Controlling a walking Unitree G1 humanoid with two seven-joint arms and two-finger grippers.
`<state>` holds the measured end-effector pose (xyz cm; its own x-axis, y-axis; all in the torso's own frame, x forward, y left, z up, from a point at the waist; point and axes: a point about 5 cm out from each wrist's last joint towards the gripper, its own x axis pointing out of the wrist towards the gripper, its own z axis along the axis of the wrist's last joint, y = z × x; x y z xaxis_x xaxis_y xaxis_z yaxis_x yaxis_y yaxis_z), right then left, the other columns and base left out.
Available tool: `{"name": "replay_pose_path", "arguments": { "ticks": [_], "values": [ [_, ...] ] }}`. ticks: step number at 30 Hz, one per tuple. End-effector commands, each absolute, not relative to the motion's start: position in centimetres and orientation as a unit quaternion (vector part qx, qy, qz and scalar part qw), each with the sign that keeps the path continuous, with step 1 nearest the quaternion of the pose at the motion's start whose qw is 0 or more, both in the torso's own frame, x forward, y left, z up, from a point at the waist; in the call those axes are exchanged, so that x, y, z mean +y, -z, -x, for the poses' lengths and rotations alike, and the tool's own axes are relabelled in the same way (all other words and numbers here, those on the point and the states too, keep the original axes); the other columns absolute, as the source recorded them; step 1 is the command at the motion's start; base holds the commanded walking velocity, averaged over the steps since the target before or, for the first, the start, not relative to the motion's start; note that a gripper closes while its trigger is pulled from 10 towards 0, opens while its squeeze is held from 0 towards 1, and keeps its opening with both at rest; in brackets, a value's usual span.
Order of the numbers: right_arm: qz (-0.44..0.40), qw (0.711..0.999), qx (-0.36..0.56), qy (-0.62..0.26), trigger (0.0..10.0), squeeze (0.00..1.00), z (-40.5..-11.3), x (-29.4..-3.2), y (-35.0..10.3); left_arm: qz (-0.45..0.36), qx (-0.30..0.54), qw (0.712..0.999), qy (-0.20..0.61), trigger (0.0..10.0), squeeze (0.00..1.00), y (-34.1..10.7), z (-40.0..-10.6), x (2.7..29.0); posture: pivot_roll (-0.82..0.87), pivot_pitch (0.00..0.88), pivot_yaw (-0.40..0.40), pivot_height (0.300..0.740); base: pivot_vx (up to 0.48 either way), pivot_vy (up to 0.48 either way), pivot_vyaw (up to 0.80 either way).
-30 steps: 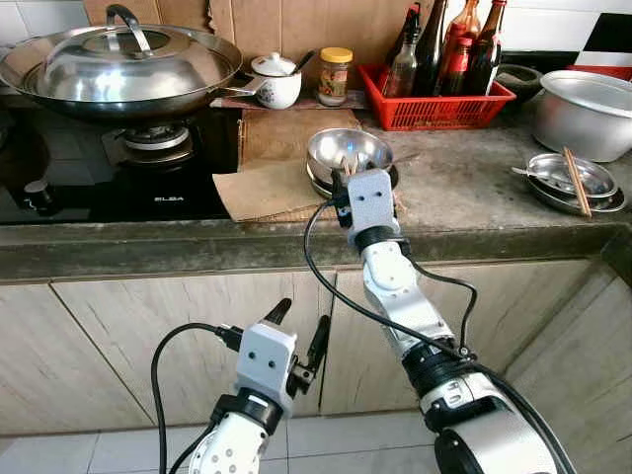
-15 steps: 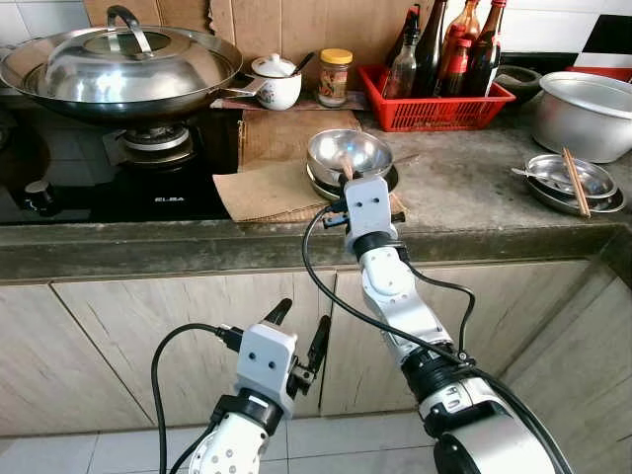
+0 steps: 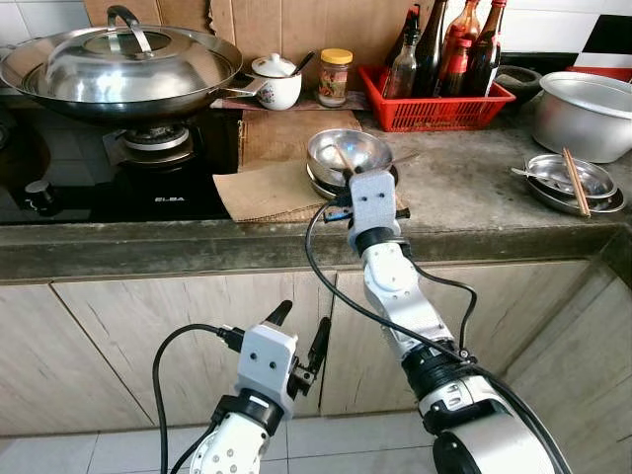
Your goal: Kitchen organization
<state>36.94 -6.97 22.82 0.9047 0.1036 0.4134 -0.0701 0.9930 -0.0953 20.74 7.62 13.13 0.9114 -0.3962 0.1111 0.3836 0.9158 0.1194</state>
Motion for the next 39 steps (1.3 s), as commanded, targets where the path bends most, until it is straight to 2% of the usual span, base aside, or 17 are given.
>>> {"name": "replay_pose_path", "arguments": {
  "ticks": [1, 5, 8, 14, 16, 18, 23, 31, 39],
  "values": [
    [0.024, 0.969, -0.245, -0.037, 0.0, 0.0, -36.7, -7.4, -24.8, -0.049, -0.071, 0.976, 0.202, 10.0, 0.0, -13.1, -20.8, 7.5, 0.18, 0.058, -0.059, 0.74, 0.0, 0.0, 0.0],
    [0.006, 0.965, -0.259, -0.029, 0.0, 0.0, -36.3, -8.1, -25.8, -0.051, -0.072, 0.976, 0.201, 10.0, 0.0, -13.1, -20.9, 7.6, 0.18, 0.057, -0.056, 0.74, 0.0, 0.0, 0.0],
    [0.0, 0.958, -0.286, -0.017, 0.0, 0.0, -34.4, -10.0, -26.8, -0.053, -0.072, 0.975, 0.202, 10.0, 0.0, -13.1, -21.0, 7.8, 0.17, 0.052, -0.047, 0.74, 0.0, 0.0, 0.0],
    [0.001, 0.957, -0.29, -0.001, 0.0, 0.0, -32.1, -12.0, -26.4, -0.055, -0.069, 0.975, 0.204, 10.0, 0.0, -12.9, -21.2, 7.9, 0.16, 0.048, -0.038, 0.74, 0.0, 0.0, 0.0],
    [0.0, 0.958, -0.285, 0.019, 0.0, 0.0, -31.1, -13.1, -26.0, -0.055, -0.068, 0.975, 0.205, 10.0, 0.0, -12.9, -21.2, 7.9, 0.15, 0.045, -0.032, 0.74, 0.0, 0.0, 0.0],
    [0.03, 0.96, -0.27, 0.064, 0.0, 0.0, -29.6, -14.9, -24.9, -0.055, -0.067, 0.975, 0.207, 10.0, 0.0, -12.8, -21.3, 8.0, 0.14, 0.044, -0.023, 0.74, 0.0, 0.0, 0.0],
    [0.073, 0.962, -0.233, 0.126, 0.0, 0.0, -27.3, -17.4, -22.8, -0.055, -0.063, 0.974, 0.209, 10.0, 0.0, -12.6, -21.5, 8.1, 0.13, 0.041, -0.007, 0.74, 0.0, 0.0, 0.0],
    [0.103, 0.969, -0.181, 0.135, 0.0, 0.0, -25.6, -18.1, -19.8, -0.058, -0.063, 0.973, 0.214, 10.0, 0.0, -12.6, -21.5, 8.2, 0.13, 0.038, -0.005, 0.74, 0.0, 0.0, 0.0],
    [0.091, 0.988, -0.08, 0.097, 0.0, 0.0, -22.4, -16.5, -15.5, -0.056, -0.054, 0.974, 0.214, 10.0, 0.0, -12.5, -21.1, 8.2, 0.13, 0.035, -0.004, 0.74, 0.0, 0.0, 0.0]
  ]
}}
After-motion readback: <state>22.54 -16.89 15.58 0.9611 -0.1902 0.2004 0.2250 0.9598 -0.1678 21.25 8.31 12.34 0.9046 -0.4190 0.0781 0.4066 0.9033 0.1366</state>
